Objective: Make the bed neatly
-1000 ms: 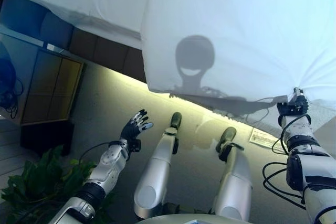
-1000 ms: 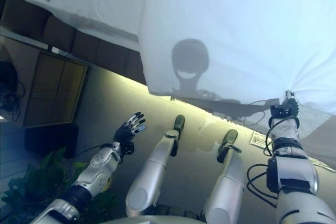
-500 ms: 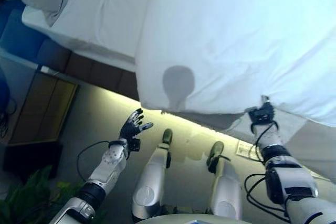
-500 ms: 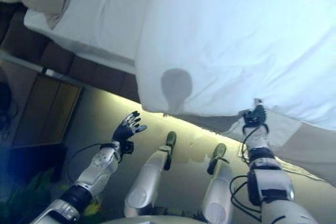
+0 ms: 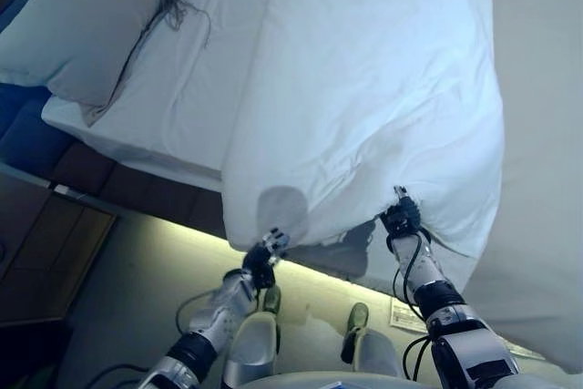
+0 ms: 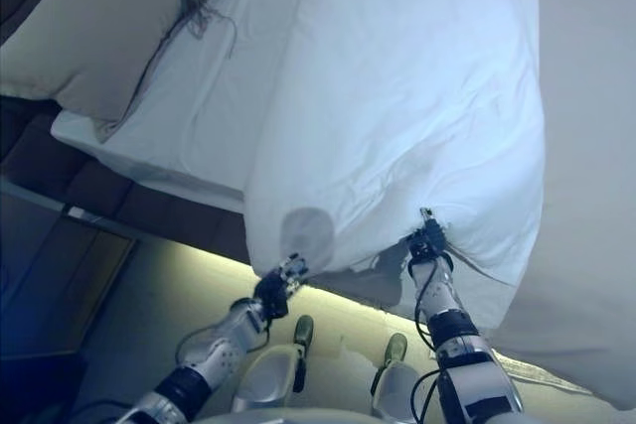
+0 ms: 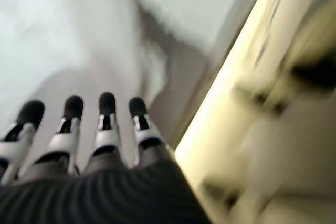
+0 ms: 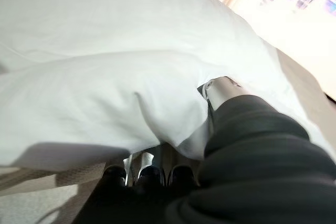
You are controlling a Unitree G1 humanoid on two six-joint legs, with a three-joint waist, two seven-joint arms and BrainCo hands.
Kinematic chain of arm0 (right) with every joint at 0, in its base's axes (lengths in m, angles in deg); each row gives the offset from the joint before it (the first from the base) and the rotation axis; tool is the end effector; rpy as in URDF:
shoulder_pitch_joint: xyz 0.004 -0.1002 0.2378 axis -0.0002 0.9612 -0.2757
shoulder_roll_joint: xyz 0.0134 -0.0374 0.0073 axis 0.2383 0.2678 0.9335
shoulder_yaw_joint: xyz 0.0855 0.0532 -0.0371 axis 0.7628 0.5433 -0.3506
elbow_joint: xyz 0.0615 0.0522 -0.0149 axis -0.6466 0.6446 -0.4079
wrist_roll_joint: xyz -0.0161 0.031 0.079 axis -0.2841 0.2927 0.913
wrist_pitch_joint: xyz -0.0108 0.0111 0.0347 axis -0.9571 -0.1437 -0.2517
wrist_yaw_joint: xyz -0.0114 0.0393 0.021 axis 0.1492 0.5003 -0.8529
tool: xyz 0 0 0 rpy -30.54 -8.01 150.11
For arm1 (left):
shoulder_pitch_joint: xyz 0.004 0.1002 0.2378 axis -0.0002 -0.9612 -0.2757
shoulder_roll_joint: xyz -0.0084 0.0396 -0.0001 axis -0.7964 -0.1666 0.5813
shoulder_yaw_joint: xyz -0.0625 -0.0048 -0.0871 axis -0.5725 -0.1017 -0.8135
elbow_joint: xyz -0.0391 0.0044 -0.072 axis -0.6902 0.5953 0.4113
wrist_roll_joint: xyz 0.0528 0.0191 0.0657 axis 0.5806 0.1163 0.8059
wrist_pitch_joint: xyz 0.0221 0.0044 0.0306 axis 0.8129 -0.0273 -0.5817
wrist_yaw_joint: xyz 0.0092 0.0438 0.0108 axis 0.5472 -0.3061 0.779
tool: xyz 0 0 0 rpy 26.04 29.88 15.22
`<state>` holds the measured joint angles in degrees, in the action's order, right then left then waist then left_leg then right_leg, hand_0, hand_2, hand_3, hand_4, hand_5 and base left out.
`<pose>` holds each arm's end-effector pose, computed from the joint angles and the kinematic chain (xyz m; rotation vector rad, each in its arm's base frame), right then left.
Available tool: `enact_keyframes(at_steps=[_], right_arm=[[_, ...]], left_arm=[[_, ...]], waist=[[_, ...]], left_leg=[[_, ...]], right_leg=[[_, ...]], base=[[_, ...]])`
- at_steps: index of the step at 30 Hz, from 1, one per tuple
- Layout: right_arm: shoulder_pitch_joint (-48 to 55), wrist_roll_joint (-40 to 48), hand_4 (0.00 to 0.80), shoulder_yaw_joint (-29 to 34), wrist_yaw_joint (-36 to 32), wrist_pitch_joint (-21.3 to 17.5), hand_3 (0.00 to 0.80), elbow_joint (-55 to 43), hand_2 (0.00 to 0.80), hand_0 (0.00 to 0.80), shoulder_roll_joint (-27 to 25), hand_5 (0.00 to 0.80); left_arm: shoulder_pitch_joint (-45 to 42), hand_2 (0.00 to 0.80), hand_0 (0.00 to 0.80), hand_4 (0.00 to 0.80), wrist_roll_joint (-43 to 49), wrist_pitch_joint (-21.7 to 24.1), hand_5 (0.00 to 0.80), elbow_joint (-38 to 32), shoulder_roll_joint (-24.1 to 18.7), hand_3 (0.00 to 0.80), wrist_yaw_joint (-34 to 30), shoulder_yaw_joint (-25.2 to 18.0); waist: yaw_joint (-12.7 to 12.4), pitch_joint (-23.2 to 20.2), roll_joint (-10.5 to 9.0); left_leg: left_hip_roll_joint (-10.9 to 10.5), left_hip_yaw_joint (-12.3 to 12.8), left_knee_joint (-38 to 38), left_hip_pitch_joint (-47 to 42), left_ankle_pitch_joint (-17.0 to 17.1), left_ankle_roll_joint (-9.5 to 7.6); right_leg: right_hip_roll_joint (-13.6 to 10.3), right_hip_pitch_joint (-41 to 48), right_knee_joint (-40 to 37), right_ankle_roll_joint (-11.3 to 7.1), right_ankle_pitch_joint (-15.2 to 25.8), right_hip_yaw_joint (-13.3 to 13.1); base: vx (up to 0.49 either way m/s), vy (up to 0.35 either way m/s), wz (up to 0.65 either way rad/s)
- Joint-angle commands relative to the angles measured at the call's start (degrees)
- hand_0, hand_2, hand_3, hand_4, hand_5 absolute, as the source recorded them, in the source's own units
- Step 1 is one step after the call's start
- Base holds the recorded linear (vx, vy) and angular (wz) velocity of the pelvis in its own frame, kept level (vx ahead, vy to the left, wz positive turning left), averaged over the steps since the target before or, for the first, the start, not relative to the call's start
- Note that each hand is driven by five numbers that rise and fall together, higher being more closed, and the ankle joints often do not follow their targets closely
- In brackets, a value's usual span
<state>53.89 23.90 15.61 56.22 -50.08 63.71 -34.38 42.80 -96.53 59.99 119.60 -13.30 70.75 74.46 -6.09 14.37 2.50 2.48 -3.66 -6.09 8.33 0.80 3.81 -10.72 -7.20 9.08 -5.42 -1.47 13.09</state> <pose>0.2521 -0.1846 0.0088 0.9876 0.3033 -0.3935 0.1642 0.1145 -0.0448 -0.7005 0.7363 -0.2724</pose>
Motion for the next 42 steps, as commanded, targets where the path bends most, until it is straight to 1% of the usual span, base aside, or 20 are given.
enact_keyframes(at_steps=[1, 3, 7, 12, 16, 21, 24, 26, 30, 31, 37, 42], right_arm=[[-3.80, -2.27, 0.800, -2.46, 0.33, -1.23, 0.800, -6.45, 0.800, 0.800, -0.07, 0.800], [-5.85, -2.40, 0.800, -3.10, 0.96, -1.34, 0.800, -6.38, 0.800, 0.800, 0.10, 0.800], [-9.03, -1.00, 0.800, -4.24, 1.03, -2.08, 0.800, -7.47, 0.800, 0.800, 0.51, 0.800], [-9.00, -0.15, 0.800, -5.53, 1.50, -2.48, 0.800, -10.54, 0.800, 0.800, 1.91, 0.800], [-7.54, -1.35, 0.800, -6.86, 2.10, -2.47, 0.800, -13.08, 0.800, 0.800, 3.09, 0.800], [-5.16, -3.90, 0.800, -8.63, 2.29, -2.28, 0.800, -16.70, 0.800, 0.800, 4.10, 0.800], [-5.07, -4.53, 0.800, -9.39, 2.24, -2.37, 0.800, -18.53, 0.800, 0.800, 3.97, 0.800], [-5.40, -5.34, 0.800, -10.02, 2.73, -2.00, 0.800, -20.06, 0.800, 0.800, 3.88, 0.800], [-5.80, -6.19, 0.800, -11.44, 3.49, -1.40, 0.800, -22.44, 0.800, 0.800, 4.39, 0.800], [-5.76, -6.17, 0.800, -11.95, 3.94, -1.16, 0.800, -23.26, 0.800, 0.800, 4.55, 0.800], [-5.40, -6.60, 0.800, -13.39, 4.78, -0.37, 0.800, -24.84, 0.800, 0.800, 5.27, 0.800], [-4.25, -6.69, 0.800, -15.03, 5.06, 0.03, 0.800, -26.00, 0.800, 0.800, 6.61, 0.800]], left_arm=[[1.52, 0.000, 0.000, 0.000, -12.25, -4.06, 0.000, 0.64, 2.32, 0.000, -2.59, 3.68], [3.00, 0.000, 0.000, 0.000, -18.31, -5.23, 0.000, 1.67, 4.08, 0.000, -1.39, 4.48], [6.49, 0.000, 0.000, 0.000, -29.64, -4.49, 0.000, 3.62, 6.85, 0.000, 0.07, 5.03], [9.90, 0.000, 0.000, 0.000, -43.63, -1.22, 0.000, 3.61, 9.85, 0.000, 3.05, 5.17], [10.95, 0.000, 0.000, 0.000, -51.25, 0.99, 0.000, 3.32, 11.82, 0.000, 4.63, 5.55], [9.84, 0.000, 0.000, 0.000, -51.73, 1.85, 0.000, 2.96, 15.48, 0.000, 5.62, 5.38], [10.09, 0.000, 0.000, 0.000, -51.73, 1.80, 0.000, 2.89, 16.49, 0.000, 5.98, 6.44], [10.60, 0.000, 0.000, 0.000, -51.73, 3.02, 0.000, 2.86, 16.87, 0.000, 5.85, 7.45], [12.72, 0.000, 0.000, 0.000, -51.73, 5.89, 0.000, 2.93, 17.09, 0.000, 5.84, 7.83], [13.50, 0.000, 0.000, 0.000, -51.73, 6.89, 0.000, 2.97, 17.24, 0.000, 5.86, 7.72], [16.63, 0.000, 0.000, 0.000, -51.73, 8.46, 0.000, 3.38, 17.97, 0.000, 5.18, 6.22], [18.79, 0.000, 0.000, 0.000, -51.73, 11.83, 0.000, 2.26, 18.68, 0.000, 5.95, 5.00]], waist=[[-0.24, -1.06, -2.01], [-0.04, -0.30, -2.29], [0.63, 1.47, -3.27], [1.70, 2.13, -3.81], [2.42, 2.00, -4.05], [3.33, 1.68, -3.91], [3.85, 2.04, -3.86], [4.25, 2.35, -3.83], [4.91, 2.85, -4.05], [5.18, 2.89, -4.19], [6.10, 2.79, -4.62], [6.93, 2.16, -4.86]], left_leg=[[4.81, 0.31, 0.77, -0.06, 2.47, 0.16], [5.26, 0.26, 1.42, 0.20, 2.79, 0.13], [5.84, 0.04, 2.08, 1.64, 3.72, 0.15], [6.31, 0.14, 2.26, 2.58, 4.48, 0.27], [6.34, 0.26, 1.05, 2.84, 4.15, 0.49], [6.24, 0.74, 1.58, 1.87, 4.29, 0.45], [6.10, 1.03, 2.37, 1.96, 4.72, 0.35], [6.14, 1.32, 2.89, 2.02, 5.03, 0.38], [6.48, 1.89, 2.99, 2.39, 5.32, 0.43], [6.63, 2.04, 2.92, 2.51, 5.36, 0.44], [7.08, 2.32, 1.91, 2.95, 5.29, 0.50], [7.39, 2.91, 1.73, 2.33, 5.24, 0.54]], right_leg=[[-3.77, 1.54, -5.25, -2.93, 8.69, -2.41], [-3.36, 1.38, -5.83, -2.96, 8.97, -2.41], [-2.81, 0.03, -5.93, -2.89, 9.44, -2.48], [-2.81, -0.88, -5.32, -2.56, 9.33, -2.60], [-3.31, -0.99, -4.61, -2.35, 9.07, -2.67], [-3.84, -0.39, -4.15, -2.33, 8.67, -2.92], [-4.03, -0.82, -4.05, -2.47, 8.72, -3.06], [-4.04, -1.20, -4.08, -2.54, 8.86, -3.30], [-3.75, -1.80, -4.27, -2.47, 9.10, -3.84], [-3.63, -2.01, -4.25, -2.42, 9.14, -4.09], [-3.19, -2.45, -3.82, -2.18, 9.03, -5.03], [-2.75, -1.82, -3.94, -1.99, 8.76, -5.85]], base=[[-0.068, -0.129, -0.01], [-0.099, -0.120, -0.04], [-0.114, -0.100, -0.05], [-0.040, -0.023, -0.03], [0.024, -0.006, 0.00], [0.059, 0.004, -0.01], [0.003, 0.005, -0.01], [0.000, 0.000, 0.00], [-0.022, -0.001, -0.07], [-0.011, -0.006, -0.11], [0.012, -0.005, -0.06], [0.059, 0.013, -0.10]])
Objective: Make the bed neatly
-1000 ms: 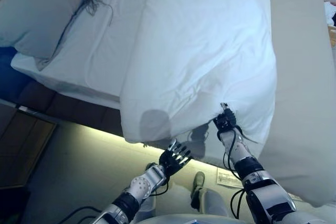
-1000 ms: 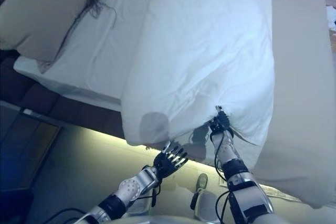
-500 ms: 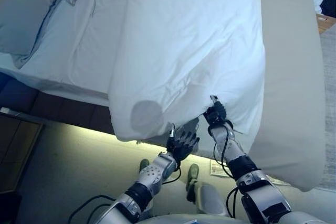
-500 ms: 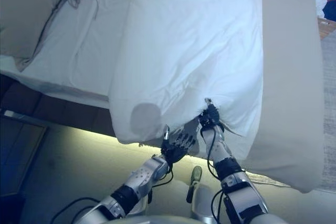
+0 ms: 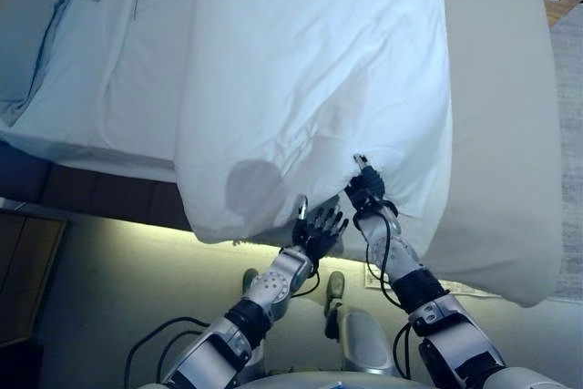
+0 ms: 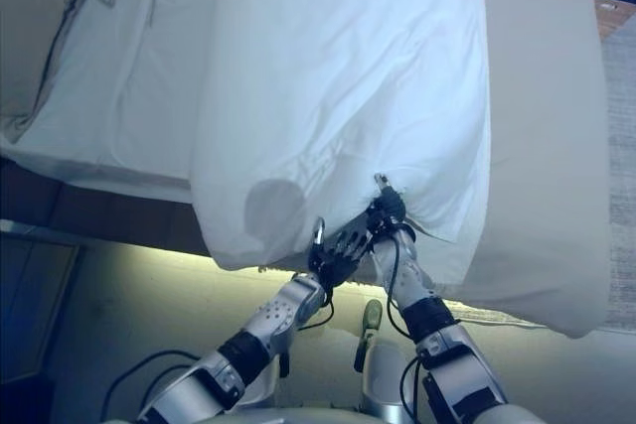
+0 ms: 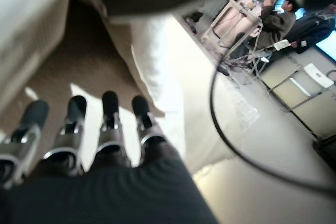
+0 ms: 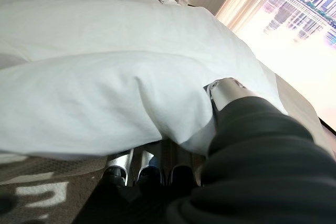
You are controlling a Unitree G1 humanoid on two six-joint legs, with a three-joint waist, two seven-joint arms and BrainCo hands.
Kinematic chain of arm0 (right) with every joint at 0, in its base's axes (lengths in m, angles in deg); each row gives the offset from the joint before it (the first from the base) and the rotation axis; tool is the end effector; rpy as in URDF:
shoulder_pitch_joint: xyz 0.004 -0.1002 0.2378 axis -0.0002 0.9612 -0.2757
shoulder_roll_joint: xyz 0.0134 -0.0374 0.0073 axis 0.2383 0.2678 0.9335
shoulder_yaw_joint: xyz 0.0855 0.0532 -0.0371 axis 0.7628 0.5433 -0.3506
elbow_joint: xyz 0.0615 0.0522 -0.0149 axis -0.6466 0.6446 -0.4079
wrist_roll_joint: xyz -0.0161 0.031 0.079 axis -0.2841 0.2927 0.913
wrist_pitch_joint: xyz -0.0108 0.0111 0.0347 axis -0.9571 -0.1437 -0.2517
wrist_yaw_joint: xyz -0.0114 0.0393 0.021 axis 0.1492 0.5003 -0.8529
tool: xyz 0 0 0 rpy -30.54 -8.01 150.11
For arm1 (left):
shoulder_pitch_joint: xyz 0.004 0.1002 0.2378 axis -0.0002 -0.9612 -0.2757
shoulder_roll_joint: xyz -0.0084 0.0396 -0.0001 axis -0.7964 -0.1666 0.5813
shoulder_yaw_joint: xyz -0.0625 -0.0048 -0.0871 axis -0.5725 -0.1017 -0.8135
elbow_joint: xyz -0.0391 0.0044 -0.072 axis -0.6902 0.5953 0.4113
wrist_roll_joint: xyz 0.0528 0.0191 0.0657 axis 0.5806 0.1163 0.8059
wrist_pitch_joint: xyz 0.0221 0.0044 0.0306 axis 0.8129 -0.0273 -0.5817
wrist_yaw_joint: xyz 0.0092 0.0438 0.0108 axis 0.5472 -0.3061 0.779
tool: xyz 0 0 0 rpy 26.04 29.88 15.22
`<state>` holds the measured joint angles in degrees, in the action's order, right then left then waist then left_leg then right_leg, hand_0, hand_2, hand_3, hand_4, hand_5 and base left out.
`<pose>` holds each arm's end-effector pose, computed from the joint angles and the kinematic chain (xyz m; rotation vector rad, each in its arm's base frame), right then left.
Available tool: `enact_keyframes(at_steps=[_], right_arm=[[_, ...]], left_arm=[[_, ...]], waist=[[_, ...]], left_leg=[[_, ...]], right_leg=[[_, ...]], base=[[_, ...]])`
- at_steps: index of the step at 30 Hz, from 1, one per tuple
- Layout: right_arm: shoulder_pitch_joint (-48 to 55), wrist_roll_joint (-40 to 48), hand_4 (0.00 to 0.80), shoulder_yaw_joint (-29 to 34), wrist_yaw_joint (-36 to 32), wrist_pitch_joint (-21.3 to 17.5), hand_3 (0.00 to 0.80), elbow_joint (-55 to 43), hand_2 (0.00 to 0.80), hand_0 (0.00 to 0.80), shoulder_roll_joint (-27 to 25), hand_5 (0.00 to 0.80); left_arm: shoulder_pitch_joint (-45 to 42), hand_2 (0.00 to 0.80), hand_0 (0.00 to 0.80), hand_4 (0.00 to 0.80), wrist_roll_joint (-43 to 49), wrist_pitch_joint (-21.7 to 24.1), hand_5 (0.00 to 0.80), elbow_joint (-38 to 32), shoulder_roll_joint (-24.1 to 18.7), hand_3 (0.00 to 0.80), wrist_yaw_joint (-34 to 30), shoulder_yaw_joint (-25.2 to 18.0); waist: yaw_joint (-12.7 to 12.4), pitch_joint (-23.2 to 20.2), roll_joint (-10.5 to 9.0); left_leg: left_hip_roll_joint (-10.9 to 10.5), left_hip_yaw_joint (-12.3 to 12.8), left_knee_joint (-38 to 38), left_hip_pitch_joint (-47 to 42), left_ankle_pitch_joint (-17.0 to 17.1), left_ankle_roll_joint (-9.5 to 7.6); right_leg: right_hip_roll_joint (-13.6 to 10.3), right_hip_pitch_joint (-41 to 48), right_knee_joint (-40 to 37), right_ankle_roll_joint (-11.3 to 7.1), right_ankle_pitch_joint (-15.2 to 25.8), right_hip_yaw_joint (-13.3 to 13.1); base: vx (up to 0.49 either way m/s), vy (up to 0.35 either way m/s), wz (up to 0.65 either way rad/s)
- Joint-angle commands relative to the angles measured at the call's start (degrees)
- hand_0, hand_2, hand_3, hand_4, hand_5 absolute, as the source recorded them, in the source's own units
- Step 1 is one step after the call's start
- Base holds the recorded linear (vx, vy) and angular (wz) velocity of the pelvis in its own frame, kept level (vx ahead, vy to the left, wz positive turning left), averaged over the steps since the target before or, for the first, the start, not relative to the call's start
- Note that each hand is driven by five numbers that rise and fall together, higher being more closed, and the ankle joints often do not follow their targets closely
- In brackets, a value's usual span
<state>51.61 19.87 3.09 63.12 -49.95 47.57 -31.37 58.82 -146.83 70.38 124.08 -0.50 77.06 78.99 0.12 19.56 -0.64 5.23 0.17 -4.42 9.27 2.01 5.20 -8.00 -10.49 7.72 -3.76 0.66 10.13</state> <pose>0.2634 -0.1202 0.0527 0.9062 0.2550 -0.0851 0.2187 0.0361 0.0057 -1.5570 0.7192 -0.1093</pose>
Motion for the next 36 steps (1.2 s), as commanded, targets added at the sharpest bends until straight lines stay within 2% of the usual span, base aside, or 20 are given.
enact_keyframes(at_steps=[1, 13, 18, 22, 23, 24, 30, 36], right_arm=[[-1.60, -2.64, 0.800, -2.80, -2.08, 0.02, 0.800, -10.14, 0.800, 0.800, 3.78, 0.800], [1.35, -3.85, 0.800, -3.96, -4.55, 2.50, 0.800, -14.31, 0.800, 0.800, 3.57, 0.800], [2.65, -4.06, 0.800, -3.44, -4.72, 3.03, 0.800, -14.91, 0.800, 0.800, 3.24, 0.800], [4.16, -3.50, 0.800, -3.17, -4.76, 2.69, 0.800, -15.41, 0.800, 0.800, 2.72, 0.800], [4.59, -3.33, 0.800, -3.15, -4.76, 2.76, 0.800, -15.52, 0.800, 0.800, 2.60, 0.800], [4.98, -3.15, 0.800, -3.19, -4.69, 2.87, 0.800, -15.74, 0.800, 0.800, 2.55, 0.800], [10.07, -2.69, 0.800, -3.13, -5.93, 3.96, 0.800, -16.61, 0.800, 0.800, 2.28, 0.800], [12.34, -2.99, 0.800, -2.90, -7.11, 4.80, 0.800, -16.85, 0.800, 0.800, 2.37, 0.800]], left_arm=[[3.34, 0.000, 0.000, 0.000, -1.42, 2.10, 0.000, -2.39, 5.90, 0.000, 0.07, 0.32], [8.64, 0.000, 0.000, 0.000, -1.42, 6.23, 0.000, -0.47, 3.24, 0.000, 1.64, -5.20], [8.11, 0.000, 0.000, 0.000, -1.42, 6.71, 0.000, 0.74, 2.30, 0.000, 3.49, -6.88], [5.99, 0.000, 0.000, 0.000, -0.60, 7.90, 0.000, 2.34, 1.65, 0.000, 5.60, -7.91], [5.39, 0.558, 0.558, 0.558, -0.21, 7.96, 0.558, 2.69, 1.50, 0.558, 6.08, -8.41], [4.93, 0.800, 0.800, 0.800, 0.25, 8.34, 0.800, 3.00, 1.42, 0.800, 6.31, -8.83], [1.05, 0.800, 0.800, 0.800, 3.15, 8.20, 0.800, 3.98, 0.39, 0.800, 5.53, -11.54], [-0.42, 0.800, 0.800, 0.800, 4.63, 5.71, 0.800, 4.73, -0.33, 0.800, 3.83, -12.46]], waist=[[0.87, -3.22, -1.74], [2.61, -4.71, -1.44], [2.74, -5.30, -0.97], [2.65, -5.84, -0.91], [2.65, -6.03, -0.91], [2.64, -6.22, -0.94], [2.20, -8.05, -0.94], [1.87, -9.15, -0.81]], left_leg=[[4.65, -0.77, 0.12, 1.30, 4.07, -0.88], [5.23, 0.99, 1.95, -0.30, 4.78, -0.66], [5.54, 2.00, 1.76, -1.00, 4.63, -0.48], [5.40, 1.83, 0.71, -1.65, 3.99, -0.33], [5.42, 1.82, 0.47, -1.94, 3.76, -0.31], [5.43, 1.79, 0.24, -2.17, 3.53, -0.28], [5.73, 1.36, 0.17, -4.74, 2.47, -0.11], [6.18, 1.53, 1.73, -6.32, 2.83, 0.23]], right_leg=[[-5.45, 1.57, -2.64, -3.67, 6.58, -2.99], [-4.96, 2.37, -3.25, -3.66, 5.91, -3.68], [-4.93, 3.24, -3.24, -3.53, 5.39, -3.01], [-5.10, 4.03, -3.21, -3.46, 5.20, -3.04], [-5.05, 4.29, -3.28, -3.42, 5.15, -3.18], [-5.00, 4.52, -3.39, -3.40, 5.10, -3.33], [-4.56, 7.39, -4.78, -3.49, 4.63, -4.17], [-4.48, 8.84, -5.45, -3.78, 4.42, -3.47]], base=[[0.048, 0.020, -0.04], [0.027, 0.028, -0.07], [0.020, 0.022, -0.08], [0.039, 0.015, 0.00], [0.071, 0.022, 0.00], [0.074, 0.021, -0.02], [0.095, 0.006, -0.08], [0.044, -0.002, -0.03]])
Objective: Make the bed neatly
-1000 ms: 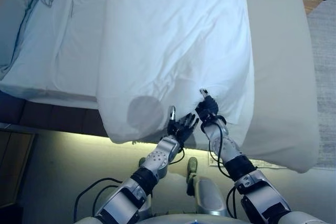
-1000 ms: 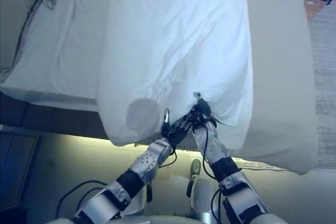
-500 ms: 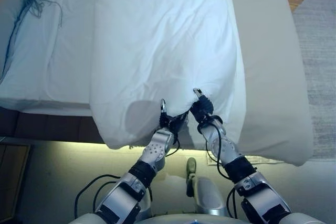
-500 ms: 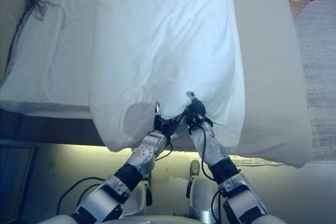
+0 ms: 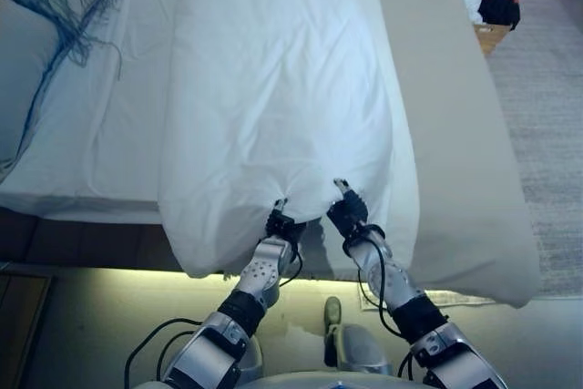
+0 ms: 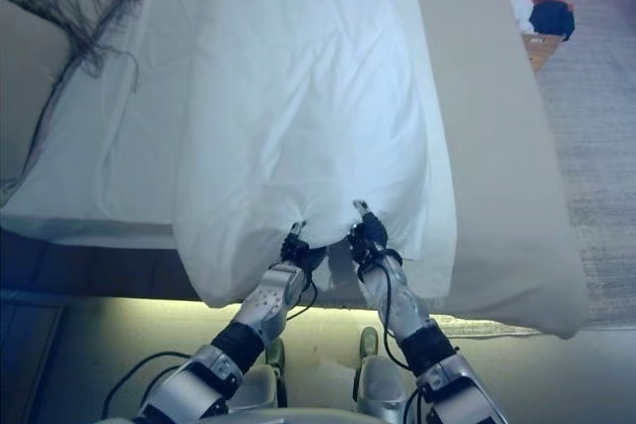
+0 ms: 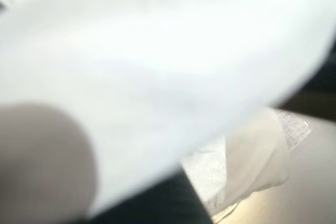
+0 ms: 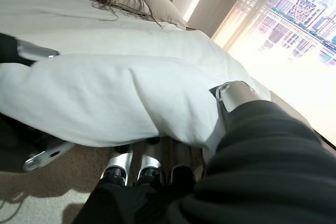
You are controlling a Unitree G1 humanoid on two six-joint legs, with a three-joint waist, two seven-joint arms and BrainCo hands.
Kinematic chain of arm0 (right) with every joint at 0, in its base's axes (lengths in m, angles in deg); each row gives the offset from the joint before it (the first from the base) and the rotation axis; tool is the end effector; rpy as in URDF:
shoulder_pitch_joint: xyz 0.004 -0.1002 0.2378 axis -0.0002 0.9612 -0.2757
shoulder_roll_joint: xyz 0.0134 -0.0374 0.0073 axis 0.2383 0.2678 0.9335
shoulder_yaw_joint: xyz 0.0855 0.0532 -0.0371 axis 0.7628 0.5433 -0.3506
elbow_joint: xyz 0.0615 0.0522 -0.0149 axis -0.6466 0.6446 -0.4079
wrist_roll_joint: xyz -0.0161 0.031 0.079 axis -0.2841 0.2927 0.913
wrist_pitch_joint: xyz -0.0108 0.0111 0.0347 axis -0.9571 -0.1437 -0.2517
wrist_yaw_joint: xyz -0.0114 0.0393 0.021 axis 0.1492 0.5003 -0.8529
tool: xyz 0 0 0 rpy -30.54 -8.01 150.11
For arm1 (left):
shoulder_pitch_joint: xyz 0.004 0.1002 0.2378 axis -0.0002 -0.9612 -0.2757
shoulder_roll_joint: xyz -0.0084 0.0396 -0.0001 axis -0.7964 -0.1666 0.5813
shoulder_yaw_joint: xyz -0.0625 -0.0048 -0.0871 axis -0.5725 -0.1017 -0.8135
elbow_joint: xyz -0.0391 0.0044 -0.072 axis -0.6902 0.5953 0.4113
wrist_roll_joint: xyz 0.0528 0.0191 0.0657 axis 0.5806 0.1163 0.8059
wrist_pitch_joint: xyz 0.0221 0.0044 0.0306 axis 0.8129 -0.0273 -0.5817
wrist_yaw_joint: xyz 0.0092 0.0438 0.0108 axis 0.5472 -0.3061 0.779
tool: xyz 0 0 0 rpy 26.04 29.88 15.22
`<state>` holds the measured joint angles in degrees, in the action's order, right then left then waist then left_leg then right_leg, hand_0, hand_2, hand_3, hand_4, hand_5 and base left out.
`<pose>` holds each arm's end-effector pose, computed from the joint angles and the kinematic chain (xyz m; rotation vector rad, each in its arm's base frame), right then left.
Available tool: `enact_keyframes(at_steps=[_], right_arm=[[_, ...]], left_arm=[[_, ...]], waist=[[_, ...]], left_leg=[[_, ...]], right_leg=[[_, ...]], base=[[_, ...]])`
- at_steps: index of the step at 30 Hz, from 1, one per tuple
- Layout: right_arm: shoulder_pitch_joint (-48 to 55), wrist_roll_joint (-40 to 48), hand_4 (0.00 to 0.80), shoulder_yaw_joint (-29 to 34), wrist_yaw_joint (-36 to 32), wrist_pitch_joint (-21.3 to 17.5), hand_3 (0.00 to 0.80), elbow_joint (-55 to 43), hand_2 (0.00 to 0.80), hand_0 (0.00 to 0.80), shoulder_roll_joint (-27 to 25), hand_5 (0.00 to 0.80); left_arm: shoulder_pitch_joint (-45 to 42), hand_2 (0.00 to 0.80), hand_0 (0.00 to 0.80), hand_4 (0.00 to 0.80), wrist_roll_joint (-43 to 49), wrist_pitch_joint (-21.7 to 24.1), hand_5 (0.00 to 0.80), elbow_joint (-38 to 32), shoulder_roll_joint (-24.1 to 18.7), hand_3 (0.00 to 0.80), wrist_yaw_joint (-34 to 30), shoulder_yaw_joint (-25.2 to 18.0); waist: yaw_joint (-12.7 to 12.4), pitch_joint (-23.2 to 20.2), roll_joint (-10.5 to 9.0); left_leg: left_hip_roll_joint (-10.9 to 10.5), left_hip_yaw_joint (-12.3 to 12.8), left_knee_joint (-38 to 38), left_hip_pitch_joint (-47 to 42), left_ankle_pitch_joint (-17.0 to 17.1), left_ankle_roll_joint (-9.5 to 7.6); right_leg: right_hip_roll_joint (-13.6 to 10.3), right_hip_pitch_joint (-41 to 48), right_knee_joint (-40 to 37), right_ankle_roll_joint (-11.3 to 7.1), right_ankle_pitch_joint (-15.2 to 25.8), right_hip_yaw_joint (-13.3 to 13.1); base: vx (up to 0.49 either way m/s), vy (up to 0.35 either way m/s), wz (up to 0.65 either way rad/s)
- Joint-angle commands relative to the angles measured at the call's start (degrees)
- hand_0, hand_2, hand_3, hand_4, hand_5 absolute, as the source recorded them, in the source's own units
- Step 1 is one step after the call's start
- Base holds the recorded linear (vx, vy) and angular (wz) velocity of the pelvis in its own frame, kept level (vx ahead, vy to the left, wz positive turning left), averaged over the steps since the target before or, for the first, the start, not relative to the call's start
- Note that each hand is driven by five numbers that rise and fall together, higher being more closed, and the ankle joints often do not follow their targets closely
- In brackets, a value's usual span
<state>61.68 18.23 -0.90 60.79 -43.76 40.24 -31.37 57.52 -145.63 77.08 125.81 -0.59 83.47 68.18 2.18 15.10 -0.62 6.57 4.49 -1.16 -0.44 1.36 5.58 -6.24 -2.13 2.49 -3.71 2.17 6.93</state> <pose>0.2251 -0.1106 0.0268 0.8751 0.4080 0.0283 0.2290 0.0677 -0.0008 -1.6103 0.6139 0.2318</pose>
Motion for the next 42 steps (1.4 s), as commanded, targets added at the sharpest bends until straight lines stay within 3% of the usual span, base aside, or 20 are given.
enact_keyframes(at_steps=[1, 9, 10, 11, 12, 20, 25, 34, 42], right_arm=[[2.59, -1.58, 0.800, 1.03, -4.85, -1.31, 0.800, -9.61, 0.800, 0.800, 2.39, 0.800], [7.17, -5.25, 0.800, 0.90, -6.05, -1.26, 0.800, -9.15, 0.800, 0.800, 1.92, 0.800], [7.94, -6.19, 0.577, 0.98, -6.10, -0.97, 0.577, -9.09, 0.577, 0.577, 1.61, 0.577], [8.93, -6.88, 0.078, 1.04, -6.08, -0.46, 0.078, -8.97, 0.078, 0.078, 1.18, 0.078], [9.96, -7.08, 0.000, 1.14, -6.36, 0.07, 0.000, -8.76, 0.000, 0.000, 0.74, 0.000], [18.87, -5.48, 0.000, 5.35, -10.76, 5.78, 0.000, -6.31, 0.000, 0.000, -1.70, 0.000], [19.89, -5.19, 0.000, 8.53, -11.41, 8.00, 0.000, -1.65, 0.000, 0.000, -2.66, 0.000], [21.57, -3.01, 0.000, 12.28, -11.13, 8.50, 0.000, 3.89, 0.000, 0.000, -2.60, 0.000], [22.19, -1.95, 0.000, 16.21, -8.84, 5.37, 0.000, 5.94, 0.000, 0.000, -1.56, 0.000]], left_arm=[[0.65, 0.800, 0.800, 0.800, 3.83, -1.56, 0.800, 2.98, -0.41, 0.800, -3.28, -1.56], [-3.51, 0.800, 0.800, 0.800, 11.39, -4.42, 0.800, -0.09, -2.81, 0.800, -5.99, -2.35], [-4.36, 0.800, 0.800, 0.800, 12.03, -4.70, 0.800, -0.48, -3.24, 0.800, -5.94, -2.91], [-5.34, 0.800, 0.800, 0.800, 13.07, -4.81, 0.800, -1.00, -3.64, 0.800, -5.82, -3.73], [-6.22, 0.800, 0.800, 0.800, 13.93, -4.99, 0.800, -1.42, -4.03, 0.800, -5.68, -4.55], [-13.10, 0.800, 0.800, 0.800, 21.01, -5.43, 0.800, -5.56, -8.35, 0.800, -4.34, -12.30], [-13.22, 0.800, 0.800, 0.800, 21.53, -5.69, 0.800, -3.75, -11.65, 0.800, -3.14, -18.04], [-13.53, 0.800, 0.800, 0.800, 27.84, -7.18, 0.800, 2.27, -16.45, 0.800, -4.05, -25.17], [-15.41, 0.800, 0.800, 0.800, 26.92, -9.93, 0.800, 1.26, -14.43, 0.800, -8.34, -26.23]], waist=[[-0.21, -4.79, -0.81], [-0.45, -5.39, -0.39], [-0.48, -5.65, -0.26], [-0.46, -5.95, -0.14], [-0.44, -6.25, -0.06], [-0.33, -8.76, 0.74], [-0.08, -9.90, 1.03], [0.46, -12.43, 1.71], [0.86, -11.95, 1.40]], left_leg=[[4.93, -2.64, -1.33, 3.23, 3.54, -0.09], [5.30, -1.83, -0.22, 2.06, 3.72, 0.13], [5.28, -1.81, -0.12, 1.87, 3.71, 0.14], [5.26, -1.78, 0.02, 1.58, 3.69, 0.16], [5.26, -1.73, 0.06, 1.33, 3.65, 0.20], [4.58, -1.46, 2.23, -1.60, 3.75, 0.17], [4.06, -1.88, 2.37, -2.71, 3.42, 0.19], [2.93, -2.53, 5.05, -4.17, 4.07, 0.11], [1.32, -2.81, -0.98, -2.79, 1.12, -0.38]], right_leg=[[-6.23, 0.63, -0.36, -3.86, 2.93, -0.15], [-6.13, 1.36, -1.17, -4.00, 3.16, 0.10], [-6.07, 1.53, -1.25, -3.96, 3.10, -0.03], [-6.00, 1.72, -1.30, -3.90, 2.99, -0.19], [-5.97, 1.93, -1.30, -3.86, 2.85, -0.34], [-5.93, 4.49, -1.79, -3.84, 1.80, -0.08], [-5.92, 5.54, -1.62, -3.66, 1.01, 0.25], [-5.40, 6.85, -2.65, -3.57, 0.64, 0.40], [-6.67, 6.32, -1.23, -3.70, 0.91, -1.45]], base=[[0.000, 0.000, 0.00], [0.000, 0.000, 0.00], [-0.005, 0.043, -0.02], [0.004, 0.051, -0.01], [0.011, 0.056, -0.02], [0.011, 0.056, -0.02], [-0.009, 0.058, 0.00], [-0.009, 0.056, -0.02], [-0.059, 0.120, -0.02]])
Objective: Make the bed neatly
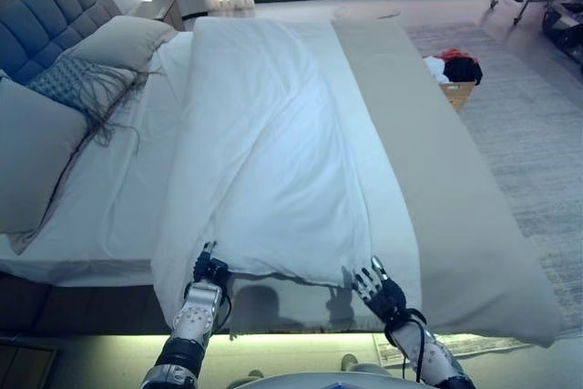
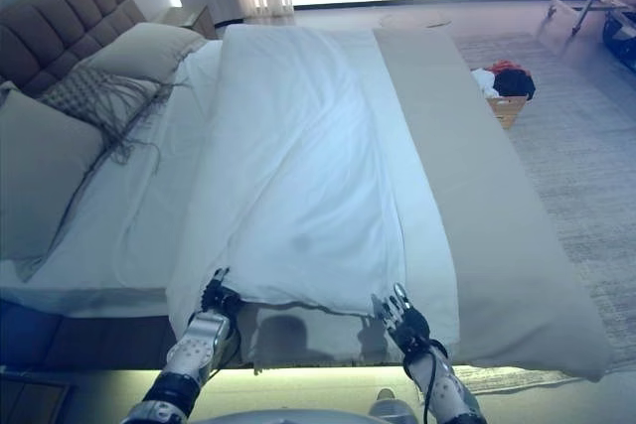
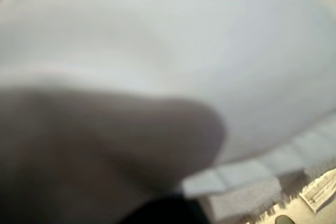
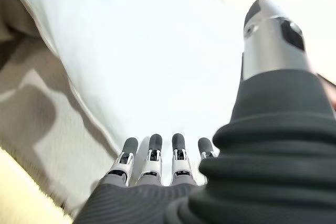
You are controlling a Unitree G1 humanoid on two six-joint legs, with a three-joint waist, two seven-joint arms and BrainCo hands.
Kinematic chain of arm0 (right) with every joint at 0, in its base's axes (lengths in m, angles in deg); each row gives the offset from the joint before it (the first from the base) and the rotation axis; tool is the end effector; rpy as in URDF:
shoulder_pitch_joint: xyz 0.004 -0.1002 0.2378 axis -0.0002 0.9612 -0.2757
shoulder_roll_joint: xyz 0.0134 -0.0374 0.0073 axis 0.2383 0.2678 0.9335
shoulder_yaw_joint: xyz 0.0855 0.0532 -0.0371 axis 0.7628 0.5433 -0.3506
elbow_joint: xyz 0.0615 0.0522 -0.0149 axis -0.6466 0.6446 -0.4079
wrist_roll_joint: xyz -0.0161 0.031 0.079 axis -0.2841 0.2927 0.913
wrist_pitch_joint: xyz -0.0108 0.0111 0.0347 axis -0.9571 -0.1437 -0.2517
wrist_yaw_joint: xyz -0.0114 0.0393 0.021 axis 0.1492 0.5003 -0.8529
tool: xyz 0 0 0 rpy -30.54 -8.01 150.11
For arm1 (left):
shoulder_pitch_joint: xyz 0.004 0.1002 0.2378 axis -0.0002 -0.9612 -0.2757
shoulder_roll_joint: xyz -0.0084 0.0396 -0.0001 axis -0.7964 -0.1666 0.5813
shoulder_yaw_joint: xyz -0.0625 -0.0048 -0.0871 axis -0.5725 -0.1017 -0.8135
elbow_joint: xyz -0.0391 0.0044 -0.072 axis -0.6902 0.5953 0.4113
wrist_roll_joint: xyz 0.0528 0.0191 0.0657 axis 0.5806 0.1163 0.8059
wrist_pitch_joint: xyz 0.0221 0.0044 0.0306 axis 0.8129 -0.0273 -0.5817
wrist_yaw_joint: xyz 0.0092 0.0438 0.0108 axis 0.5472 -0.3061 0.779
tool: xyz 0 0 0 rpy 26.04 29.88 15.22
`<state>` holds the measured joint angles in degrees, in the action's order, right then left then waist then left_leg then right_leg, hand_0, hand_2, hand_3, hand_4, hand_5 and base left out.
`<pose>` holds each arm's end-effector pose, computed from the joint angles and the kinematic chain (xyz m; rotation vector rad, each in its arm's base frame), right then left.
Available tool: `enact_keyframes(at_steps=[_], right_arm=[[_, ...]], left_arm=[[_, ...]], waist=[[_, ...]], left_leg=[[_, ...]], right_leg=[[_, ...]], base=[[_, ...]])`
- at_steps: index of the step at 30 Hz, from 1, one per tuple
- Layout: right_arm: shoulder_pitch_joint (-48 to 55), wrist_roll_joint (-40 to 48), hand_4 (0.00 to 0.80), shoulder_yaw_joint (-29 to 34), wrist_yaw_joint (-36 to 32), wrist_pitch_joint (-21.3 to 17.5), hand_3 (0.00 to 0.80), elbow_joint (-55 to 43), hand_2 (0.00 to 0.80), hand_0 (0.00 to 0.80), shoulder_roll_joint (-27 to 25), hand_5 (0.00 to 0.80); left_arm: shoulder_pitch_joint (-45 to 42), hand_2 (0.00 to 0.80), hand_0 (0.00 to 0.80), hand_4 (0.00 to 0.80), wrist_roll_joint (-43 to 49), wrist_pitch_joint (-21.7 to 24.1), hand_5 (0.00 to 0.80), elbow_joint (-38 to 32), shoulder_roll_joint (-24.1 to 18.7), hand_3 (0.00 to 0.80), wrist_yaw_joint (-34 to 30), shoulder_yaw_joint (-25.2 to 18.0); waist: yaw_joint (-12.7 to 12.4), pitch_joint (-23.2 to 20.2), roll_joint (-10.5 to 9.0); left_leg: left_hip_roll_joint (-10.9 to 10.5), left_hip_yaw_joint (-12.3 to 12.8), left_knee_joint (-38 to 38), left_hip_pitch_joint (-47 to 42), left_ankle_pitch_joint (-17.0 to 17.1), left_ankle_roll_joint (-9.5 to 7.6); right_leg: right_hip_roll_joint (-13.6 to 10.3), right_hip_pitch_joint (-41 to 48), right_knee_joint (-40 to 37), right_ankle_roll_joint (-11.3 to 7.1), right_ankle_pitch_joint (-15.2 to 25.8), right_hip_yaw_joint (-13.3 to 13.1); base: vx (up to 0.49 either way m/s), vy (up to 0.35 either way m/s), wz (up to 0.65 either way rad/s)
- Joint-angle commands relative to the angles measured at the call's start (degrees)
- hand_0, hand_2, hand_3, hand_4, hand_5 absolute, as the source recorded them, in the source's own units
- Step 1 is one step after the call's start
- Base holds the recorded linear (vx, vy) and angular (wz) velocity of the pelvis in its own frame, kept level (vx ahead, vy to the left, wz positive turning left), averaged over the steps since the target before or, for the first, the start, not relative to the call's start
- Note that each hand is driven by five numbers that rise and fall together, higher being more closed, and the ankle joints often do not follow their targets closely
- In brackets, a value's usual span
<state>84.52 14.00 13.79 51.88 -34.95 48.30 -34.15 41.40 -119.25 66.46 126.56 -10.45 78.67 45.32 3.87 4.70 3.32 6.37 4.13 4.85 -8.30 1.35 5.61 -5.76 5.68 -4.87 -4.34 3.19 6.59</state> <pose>0.1216 -0.1847 -0.0557 0.8660 0.7332 -0.3281 0.1707 0.1819 -0.0499 -1.2594 0.4999 0.4925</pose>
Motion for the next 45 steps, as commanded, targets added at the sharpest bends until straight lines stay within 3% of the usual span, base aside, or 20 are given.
enact_keyframes(at_steps=[1, 6, 9, 11, 12, 15, 18, 23, 26, 29, 32, 36, 38, 39, 40, 41, 42, 43, 44, 45], right_arm=[[-1.06, 2.52, 0.000, 1.47, 0.13, -4.25, 0.000, -2.34, 0.000, 0.000, 1.54, 0.000], [-1.86, 1.48, 0.000, 2.26, -0.54, -6.50, 0.000, -1.40, 0.000, 0.000, 3.24, 0.000], [-2.00, 3.30, 0.000, 2.11, -1.71, -6.46, 0.000, -1.11, 0.000, 0.000, 3.82, 0.000], [-1.51, 3.73, 0.000, 1.56, -2.62, -5.94, 0.000, -0.55, 0.000, 0.000, 4.10, 0.000], [-1.30, 3.66, 0.000, 1.38, -2.33, -5.84, 0.000, -0.41, 0.000, 0.000, 4.24, 0.000], [-0.91, 4.01, 0.000, 1.19, -1.23, -6.06, 0.000, 1.05, 0.000, 0.000, 2.88, 0.000], [0.29, 4.30, 0.000, 2.58, -2.01, -6.80, 0.000, 0.59, 0.000, 0.000, 1.56, 0.000], [1.41, 5.41, 0.000, 5.08, -3.65, -5.61, 0.000, -0.39, 0.000, 0.000, -0.71, 0.000], [1.05, 5.24, 0.000, 6.17, -3.59, -4.95, 0.000, 0.73, 0.000, 0.000, -1.00, 0.000], [0.47, 5.19, 0.000, 6.80, -3.89, -4.61, 0.000, 0.85, 0.000, 0.000, -1.45, 0.000], [-0.66, 4.92, 0.000, 7.02, -4.63, -4.16, 0.000, 0.70, 0.000, 0.000, -1.71, 0.000], [-2.23, 4.65, 0.000, 6.78, -4.80, -4.39, 0.000, 0.76, 0.000, 0.000, -1.77, 0.000], [-2.82, 5.66, 0.000, 6.37, -3.81, -4.77, 0.000, 1.95, 0.000, 0.000, -0.55, 0.000], [-2.94, 6.86, 0.000, 6.14, -3.34, -4.46, 0.000, 2.03, 0.000, 0.000, 0.26, 0.000], [-3.16, 6.65, 0.000, 5.13, -3.35, -4.47, 0.000, 1.31, 0.000, 0.000, 1.56, 0.000], [-3.14, 6.29, 0.000, 4.34, -3.14, -4.77, 0.000, 0.70, 0.000, 0.000, 2.69, 0.000], [-3.44, 6.63, 0.000, 3.75, -3.68, -4.57, 0.000, 0.49, 0.000, 0.000, 3.78, 0.000], [-3.81, 6.73, 0.000, 3.27, -4.20, -4.00, 0.000, 0.51, 0.000, 0.000, 4.24, 0.000], [-3.76, 6.61, 0.000, 2.79, -3.85, -3.47, 0.000, 0.00, 0.000, 0.000, 4.54, 0.000], [-2.65, 6.18, 0.000, 1.99, -3.40, -3.02, 0.000, -1.62, 0.000, 0.000, 5.01, 0.000]], left_arm=[[0.83, 0.800, 0.800, 0.800, 1.02, 0.48, 0.800, 0.60, -4.30, 0.800, -3.57, -3.12], [2.06, 0.800, 0.800, 0.800, 4.72, -0.09, 0.800, 0.76, -4.68, 0.800, -4.57, -3.01], [1.84, 0.800, 0.800, 0.800, 6.46, 0.33, 0.800, 0.21, -5.21, 0.800, -4.84, -2.10], [1.17, 0.800, 0.800, 0.800, 6.86, 1.49, 0.800, -0.46, -4.74, 0.800, -5.33, -1.29], [1.00, 0.800, 0.800, 0.800, 6.78, 2.00, 0.800, -0.81, -4.53, 0.800, -5.53, -1.03], [-0.14, 0.800, 0.800, 0.800, 5.27, 2.38, 0.800, -2.21, -3.23, 0.800, -6.58, -0.74], [-0.77, 0.800, 0.800, 0.800, 5.24, 1.07, 0.800, -2.08, -2.96, 0.800, -7.38, -0.65], [-0.32, 0.800, 0.800, 0.800, 3.12, 1.62, 0.800, -0.11, -3.86, 0.800, -8.38, -2.10], [1.06, 0.800, 0.800, 0.800, 3.54, 1.57, 0.800, 0.95, -3.42, 0.800, -8.71, -1.94], [2.46, 0.800, 0.800, 0.800, 3.61, 1.56, 0.800, 0.93, -2.70, 0.800, -8.87, -0.73], [3.12, 0.800, 0.800, 0.800, 3.58, 1.42, 0.800, 0.65, -2.31, 0.800, -9.09, 0.18], [4.45, 0.800, 0.800, 0.800, 3.83, 1.02, 0.800, 0.58, -2.03, 0.800, -8.64, 1.35], [5.10, 0.800, 0.800, 0.800, 5.14, 0.71, 0.800, 0.86, -2.52, 0.800, -6.62, 1.92], [5.05, 0.800, 0.800, 0.800, 4.45, 0.60, 0.800, 0.71, -2.73, 0.800, -5.75, 2.18], [4.05, 0.800, 0.800, 0.800, 4.70, 0.62, 0.800, -0.43, -3.11, 0.800, -6.18, 1.59], [3.18, 0.800, 0.800, 0.800, 6.17, 0.47, 0.800, -1.86, -3.61, 0.800, -6.17, 1.08], [2.40, 0.800, 0.800, 0.800, 8.71, 0.41, 0.800, -3.63, -4.26, 0.800, -5.21, 0.55], [1.98, 0.800, 0.800, 0.800, 9.13, 0.78, 0.800, -4.39, -4.77, 0.800, -4.24, 0.33], [1.86, 0.800, 0.800, 0.800, 8.48, 1.02, 0.800, -4.73, -5.35, 0.800, -3.73, 0.24], [1.98, 0.800, 0.800, 0.800, 7.84, 1.21, 0.800, -4.65, -6.47, 0.800, -4.01, -0.06]], waist=[[-0.98, -1.47, -2.64], [-1.18, -2.00, -2.67], [-0.88, -1.99, -2.74], [-1.22, -1.91, -3.32], [-1.73, -1.81, -3.82], [-2.28, -1.00, -4.86], [-1.94, -0.04, -5.65], [-0.38, -0.23, -4.91], [0.82, -0.82, -2.90], [2.02, -1.10, -1.07], [2.68, -1.20, 0.02], [3.45, -1.02, 0.46], [2.88, -1.26, -0.27], [2.43, -1.31, -0.94], [1.72, -0.92, -1.67], [0.98, -0.64, -1.93], [0.05, -0.38, -1.96], [-0.30, -0.26, -1.84], [-0.32, -0.29, -1.62], [-0.10, -0.60, -1.40]], left_leg=[[0.87, -2.41, -7.29, 4.93, 0.64, -0.83], [-1.94, -1.14, -6.08, 3.89, -0.42, -3.29], [-2.31, -0.62, -6.52, 4.71, -0.26, -4.40], [-2.90, -0.52, -6.43, 4.98, -0.12, -4.72], [-3.32, -1.10, -7.31, 5.50, -0.55, -4.39], [-3.29, -2.14, -12.64, 8.05, -0.84, -3.34], [-0.31, -2.32, -17.40, 11.23, 2.58, -0.90], [6.91, -5.23, -12.51, 9.96, 7.46, 0.65], [10.74, -5.64, -7.61, 7.81, 10.67, 2.22], [12.85, -4.83, -4.84, 6.11, 11.60, 3.63], [13.29, -4.89, -3.62, 5.15, 11.11, 4.66], [12.04, -3.62, -4.81, 4.89, 7.23, 5.43], [10.52, -2.82, -8.98, 5.42, 3.95, 5.05], [9.41, -3.33, -12.20, 6.20, 1.73, 4.73], [7.83, -4.13, -14.11, 6.63, -0.59, 3.78], [7.38, -2.95, -14.05, 6.36, -1.31, 2.88], [7.13, -0.18, -13.51, 5.88, -1.53, 2.22], [6.89, 1.11, -12.90, 5.48, -1.44, 1.72], [6.69, 1.46, -12.17, 5.30, -1.12, 1.24], [6.10, 1.54, -10.85, 5.46, -0.18, 0.53]], right_leg=[[-7.63, -1.29, 5.97, -3.34, 0.17, -1.37], [-10.02, -2.67, 8.86, -5.31, 1.27, -1.80], [-5.37, -6.10, 16.44, -4.24, -0.97, -2.49], [-1.62, -6.65, 17.30, -2.67, -2.27, -0.86], [-1.11, -6.09, 15.32, -1.86, -2.77, 0.32], [0.11, -5.14, 12.26, 0.05, -3.28, 0.41], [0.70, -3.73, 9.83, 0.96, -2.57, 0.69], [0.13, -4.39, 12.69, 1.47, -5.36, -1.00], [-1.86, -5.64, 16.97, 1.03, -8.13, -1.18], [-5.66, -7.13, 21.00, -0.48, -9.64, -1.23], [-9.64, -8.08, 23.75, -2.60, -9.70, -2.40], [-16.33, -8.88, 26.38, -5.96, -7.91, -4.48], [-19.49, -6.98, 22.95, -6.82, -4.71, -3.85], [-20.71, -6.04, 20.28, -7.04, -1.19, -3.92], [-21.97, -6.62, 18.45, -7.47, 5.47, -4.94], [-22.82, -6.98, 17.52, -7.89, 7.94, -4.45], [-23.33, -7.35, 17.03, -8.41, 9.56, -1.69], [-22.21, -7.99, 17.59, -8.59, 9.67, -0.89], [-20.39, -8.71, 18.42, -8.41, 8.50, -1.48], [-16.41, -9.15, 19.83, -7.69, 4.84, -1.41]], base=[[-0.037, 0.128, -0.05], [-0.041, 0.088, -0.11], [-0.083, -0.008, -0.20], [-0.046, -0.077, -0.22], [-0.022, -0.134, -0.18], [-0.024, -0.128, -0.09], [-0.012, -0.044, 0.15], [0.032, 0.143, 0.04], [0.055, 0.369, -0.08], [0.057, 0.508, -0.18], [0.075, 0.537, 0.23], [0.086, 0.671, 0.33], [0.101, 0.455, 0.22], [0.068, 0.231, 0.14], [0.032, 0.199, 0.04], [-0.016, 0.219, -0.19], [-0.045, 0.245, -0.49], [-0.064, 0.236, -0.75], [-0.081, 0.227, -0.76], [-0.075, 0.194, -0.51]])
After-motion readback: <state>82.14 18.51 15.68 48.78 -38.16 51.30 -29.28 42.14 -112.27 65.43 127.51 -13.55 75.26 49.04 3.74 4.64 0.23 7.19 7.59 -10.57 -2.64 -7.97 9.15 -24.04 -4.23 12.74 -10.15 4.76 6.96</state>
